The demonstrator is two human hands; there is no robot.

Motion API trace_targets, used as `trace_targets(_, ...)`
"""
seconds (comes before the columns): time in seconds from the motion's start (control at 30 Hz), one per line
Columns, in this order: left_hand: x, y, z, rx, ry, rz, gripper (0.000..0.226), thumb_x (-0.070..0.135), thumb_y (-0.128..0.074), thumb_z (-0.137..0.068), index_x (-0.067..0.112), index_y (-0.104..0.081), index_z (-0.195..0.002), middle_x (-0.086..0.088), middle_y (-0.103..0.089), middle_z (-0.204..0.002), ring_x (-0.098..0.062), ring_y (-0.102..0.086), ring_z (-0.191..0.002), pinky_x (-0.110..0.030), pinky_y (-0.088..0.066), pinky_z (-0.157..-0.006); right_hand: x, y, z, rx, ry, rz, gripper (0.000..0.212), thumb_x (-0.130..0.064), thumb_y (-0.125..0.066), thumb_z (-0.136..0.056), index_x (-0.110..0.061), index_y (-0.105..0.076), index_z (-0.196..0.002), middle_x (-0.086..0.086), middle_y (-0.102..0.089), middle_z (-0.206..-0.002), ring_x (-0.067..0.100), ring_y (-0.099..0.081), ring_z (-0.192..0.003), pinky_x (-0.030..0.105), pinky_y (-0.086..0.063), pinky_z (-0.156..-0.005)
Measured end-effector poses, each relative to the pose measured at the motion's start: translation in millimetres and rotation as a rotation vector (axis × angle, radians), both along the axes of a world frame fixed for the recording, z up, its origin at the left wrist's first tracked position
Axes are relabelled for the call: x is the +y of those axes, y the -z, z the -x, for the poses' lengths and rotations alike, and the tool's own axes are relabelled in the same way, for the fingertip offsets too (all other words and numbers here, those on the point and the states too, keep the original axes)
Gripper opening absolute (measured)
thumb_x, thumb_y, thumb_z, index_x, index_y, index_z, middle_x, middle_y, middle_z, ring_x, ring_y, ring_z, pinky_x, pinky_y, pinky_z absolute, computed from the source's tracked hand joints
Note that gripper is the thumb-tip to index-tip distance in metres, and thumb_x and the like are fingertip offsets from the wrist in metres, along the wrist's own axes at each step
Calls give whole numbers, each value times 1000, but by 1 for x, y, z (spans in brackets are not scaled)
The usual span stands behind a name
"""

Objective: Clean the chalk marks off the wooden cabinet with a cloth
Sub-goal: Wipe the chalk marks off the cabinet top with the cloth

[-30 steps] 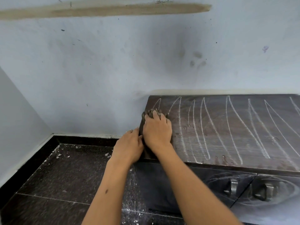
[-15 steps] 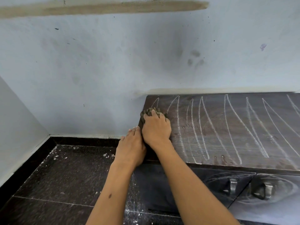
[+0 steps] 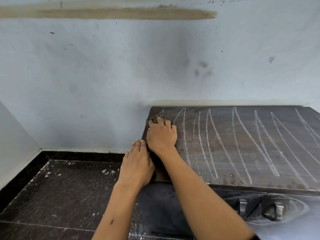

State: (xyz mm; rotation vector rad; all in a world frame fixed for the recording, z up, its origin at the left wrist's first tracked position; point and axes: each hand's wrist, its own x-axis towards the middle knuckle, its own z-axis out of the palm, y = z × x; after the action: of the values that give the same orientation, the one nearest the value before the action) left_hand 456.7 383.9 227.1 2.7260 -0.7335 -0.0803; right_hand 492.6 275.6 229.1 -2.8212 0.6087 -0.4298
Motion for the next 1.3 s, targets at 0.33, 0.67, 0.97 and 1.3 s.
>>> trace_targets(0.33,-2,-2,1,2,3,-8,55,19,-28,-101,7,-9,-151,-9,-6,-160,-19,-5,-147,-34,-10,-118,-3,0,-8,21,34,-47,46,-29,-33,-99,-23,-33,-144,6,-21,-156,27,-18,-142,40,-16,-113)
trace_targets(0.67,-4,-1,3,-28,-9,-5,55,18,-28,-100,5,-11,-150,-10,-8,-159,-20,-7,-147,-35,-12,-118,-17,2,-27,35,16,-7,44,-29,-32,-99,-24,-37,-142,4,-23,-155,28,-21,-141,42,-20,-112)
trace_targets(0.97,-5,-3,6,-58,51,-33,56,17,-27,-99,10,-8,-152,-5,1,-160,-16,-1,-147,-33,-5,-118,-46,-1,-84,25,100,11,41,-26,-37,-96,-17,-47,-135,8,-36,-147,30,-31,-134,42,-27,-106)
trace_targets(1.3,-4,-5,7,-44,48,-60,54,18,-24,-101,12,-7,-152,-3,1,-160,-15,1,-147,-33,-3,-119,-60,-5,-80,-22,-93,59,36,-23,-35,-97,-15,-53,-128,8,-45,-139,29,-40,-127,41,-36,-100)
